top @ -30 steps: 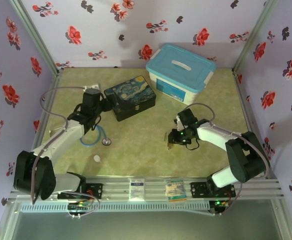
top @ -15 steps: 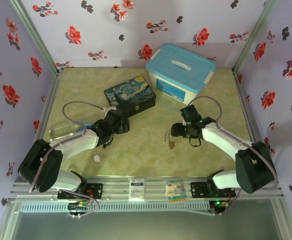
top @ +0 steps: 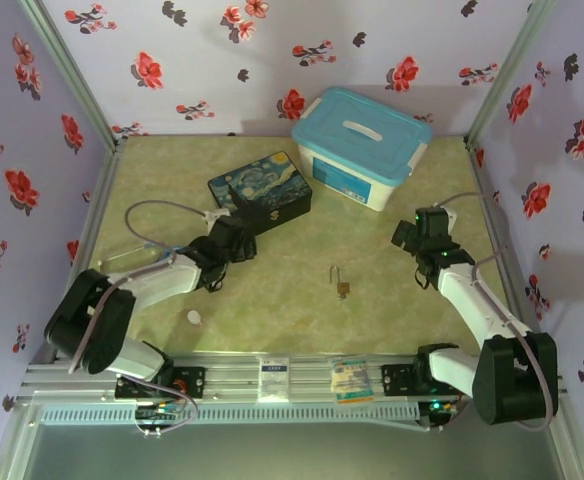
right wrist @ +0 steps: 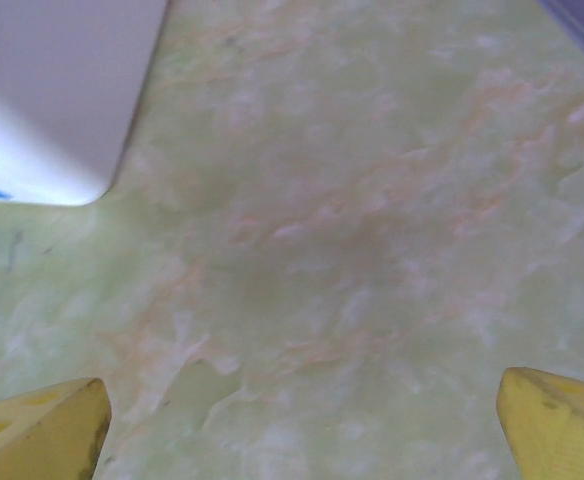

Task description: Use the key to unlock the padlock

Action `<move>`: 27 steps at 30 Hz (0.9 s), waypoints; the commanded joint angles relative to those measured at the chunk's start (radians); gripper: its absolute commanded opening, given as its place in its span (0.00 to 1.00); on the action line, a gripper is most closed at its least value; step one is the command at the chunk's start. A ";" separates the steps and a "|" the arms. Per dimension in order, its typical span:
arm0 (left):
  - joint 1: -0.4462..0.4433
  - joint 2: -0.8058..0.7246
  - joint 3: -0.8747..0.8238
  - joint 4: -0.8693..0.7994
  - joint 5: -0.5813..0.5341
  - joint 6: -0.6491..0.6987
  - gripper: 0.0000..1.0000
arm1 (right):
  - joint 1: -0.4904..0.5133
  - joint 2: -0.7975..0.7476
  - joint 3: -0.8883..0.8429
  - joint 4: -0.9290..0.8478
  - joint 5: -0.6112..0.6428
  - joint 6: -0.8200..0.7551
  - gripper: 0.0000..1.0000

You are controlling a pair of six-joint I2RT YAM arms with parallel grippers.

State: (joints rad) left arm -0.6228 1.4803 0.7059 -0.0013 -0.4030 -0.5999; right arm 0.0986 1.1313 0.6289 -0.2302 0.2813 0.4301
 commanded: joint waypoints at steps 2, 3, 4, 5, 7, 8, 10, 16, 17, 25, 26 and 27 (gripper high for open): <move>0.045 0.059 0.030 0.021 -0.070 -0.025 0.99 | -0.083 0.001 -0.049 0.123 0.023 0.028 0.99; 0.071 0.060 0.028 0.022 -0.077 -0.033 0.98 | -0.093 0.002 -0.060 0.141 0.023 0.031 0.99; 0.102 0.053 0.022 0.029 -0.078 -0.035 0.97 | -0.108 0.000 -0.061 0.138 0.011 0.036 0.99; 0.129 0.042 0.020 0.037 -0.079 -0.021 0.97 | -0.114 -0.005 -0.068 0.152 0.010 0.036 0.99; 0.163 0.040 0.024 0.053 -0.082 0.028 0.97 | -0.117 -0.027 -0.086 0.185 0.016 0.009 0.99; 0.184 0.054 0.035 0.049 -0.080 0.045 0.98 | -0.116 -0.046 -0.109 0.220 0.034 -0.019 0.98; 0.225 0.092 0.060 0.055 -0.060 0.084 0.99 | -0.117 -0.083 -0.145 0.259 0.108 -0.037 0.98; 0.303 0.178 0.141 0.057 -0.009 0.167 1.00 | -0.117 -0.115 -0.311 0.538 0.184 -0.053 0.98; 0.321 0.182 0.142 0.062 -0.006 0.163 0.99 | -0.117 -0.100 -0.328 0.581 0.196 -0.048 0.98; 0.357 -0.068 -0.048 0.216 0.051 0.240 1.00 | -0.114 0.029 -0.363 0.829 0.124 -0.148 0.96; 0.362 -0.103 -0.073 0.224 0.027 0.238 1.00 | -0.113 0.042 -0.363 0.852 0.115 -0.158 0.96; 0.387 -0.136 -0.110 0.256 0.036 0.213 1.00 | -0.111 0.063 -0.365 0.888 0.102 -0.167 0.96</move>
State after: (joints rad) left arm -0.2604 1.4261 0.6537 0.1509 -0.3637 -0.4171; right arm -0.0143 1.1645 0.2810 0.4904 0.4129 0.3191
